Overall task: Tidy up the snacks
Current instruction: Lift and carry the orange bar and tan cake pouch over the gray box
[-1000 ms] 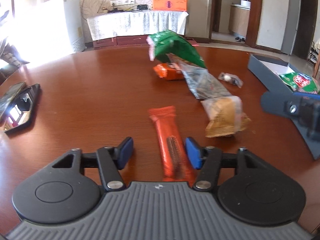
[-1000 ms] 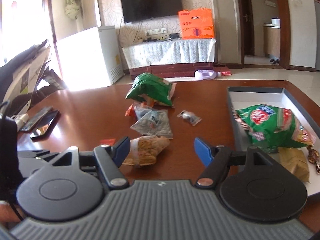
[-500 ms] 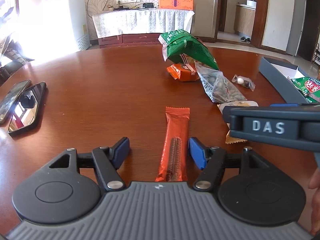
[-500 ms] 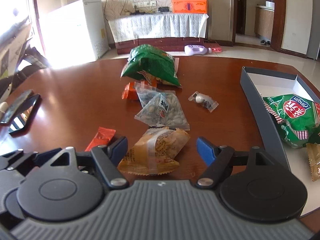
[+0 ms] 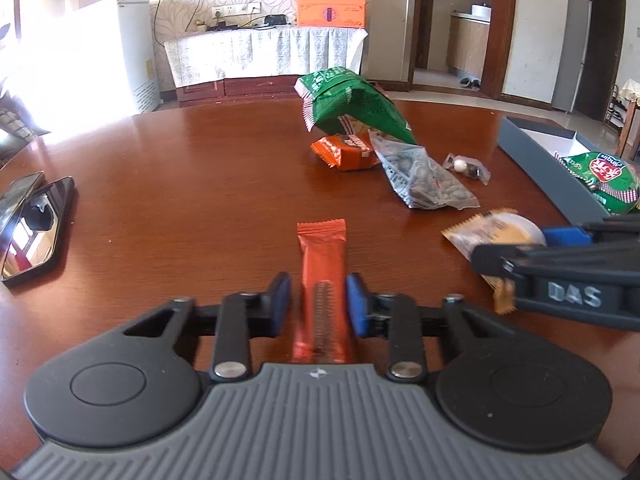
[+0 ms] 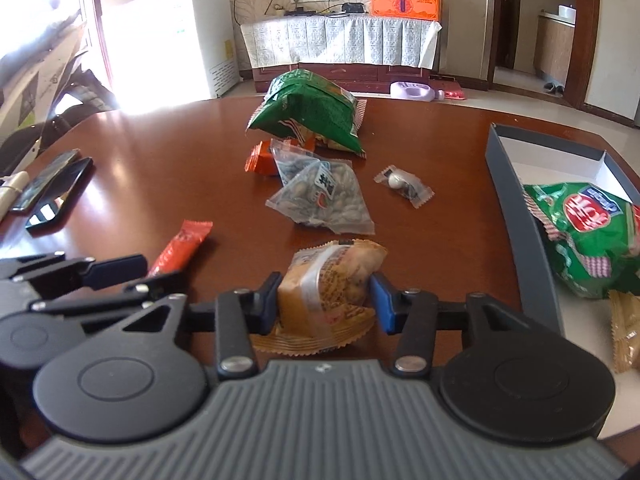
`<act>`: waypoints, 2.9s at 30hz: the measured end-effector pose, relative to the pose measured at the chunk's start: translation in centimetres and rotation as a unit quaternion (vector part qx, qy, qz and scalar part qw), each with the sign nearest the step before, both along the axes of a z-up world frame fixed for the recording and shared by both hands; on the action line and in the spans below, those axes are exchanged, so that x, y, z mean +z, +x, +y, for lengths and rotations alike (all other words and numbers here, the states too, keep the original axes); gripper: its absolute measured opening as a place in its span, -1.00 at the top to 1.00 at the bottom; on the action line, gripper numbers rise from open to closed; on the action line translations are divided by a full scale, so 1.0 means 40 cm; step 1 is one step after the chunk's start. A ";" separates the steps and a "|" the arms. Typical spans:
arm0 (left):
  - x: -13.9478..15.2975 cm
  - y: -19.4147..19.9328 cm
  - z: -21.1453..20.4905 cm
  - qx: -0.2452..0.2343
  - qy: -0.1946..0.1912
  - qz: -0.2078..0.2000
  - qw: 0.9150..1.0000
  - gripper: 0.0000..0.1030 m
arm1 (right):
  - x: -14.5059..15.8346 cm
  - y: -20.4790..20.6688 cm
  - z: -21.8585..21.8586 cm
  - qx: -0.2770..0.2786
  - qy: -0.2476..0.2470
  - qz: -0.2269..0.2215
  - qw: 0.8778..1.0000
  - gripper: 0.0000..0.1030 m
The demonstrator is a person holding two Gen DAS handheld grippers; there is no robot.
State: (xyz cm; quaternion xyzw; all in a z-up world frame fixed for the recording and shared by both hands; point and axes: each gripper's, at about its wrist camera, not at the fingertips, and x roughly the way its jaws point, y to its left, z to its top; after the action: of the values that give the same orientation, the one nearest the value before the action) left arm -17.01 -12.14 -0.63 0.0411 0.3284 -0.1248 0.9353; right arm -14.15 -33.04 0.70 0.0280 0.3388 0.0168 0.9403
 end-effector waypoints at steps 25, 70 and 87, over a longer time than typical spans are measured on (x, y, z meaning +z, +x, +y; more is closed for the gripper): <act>0.025 -0.053 0.005 0.005 0.017 -0.037 0.999 0.54 | 0.074 -0.181 -0.056 0.040 0.012 -0.092 0.995 0.04; 0.165 -0.090 -0.180 -0.043 0.049 -0.076 0.995 0.54 | 0.167 -0.276 -0.174 0.020 0.040 -0.146 0.988 0.04; 0.226 -0.046 -0.445 -0.126 0.038 -0.098 0.986 0.54 | 0.152 -0.313 -0.350 -0.091 0.009 -0.159 0.983 0.03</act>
State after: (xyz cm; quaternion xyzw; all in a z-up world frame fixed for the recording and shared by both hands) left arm -18.87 -29.94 8.40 0.1299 0.2321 -0.2243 0.9375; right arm -26.69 -47.02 6.77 0.0645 0.1806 -0.0620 0.9795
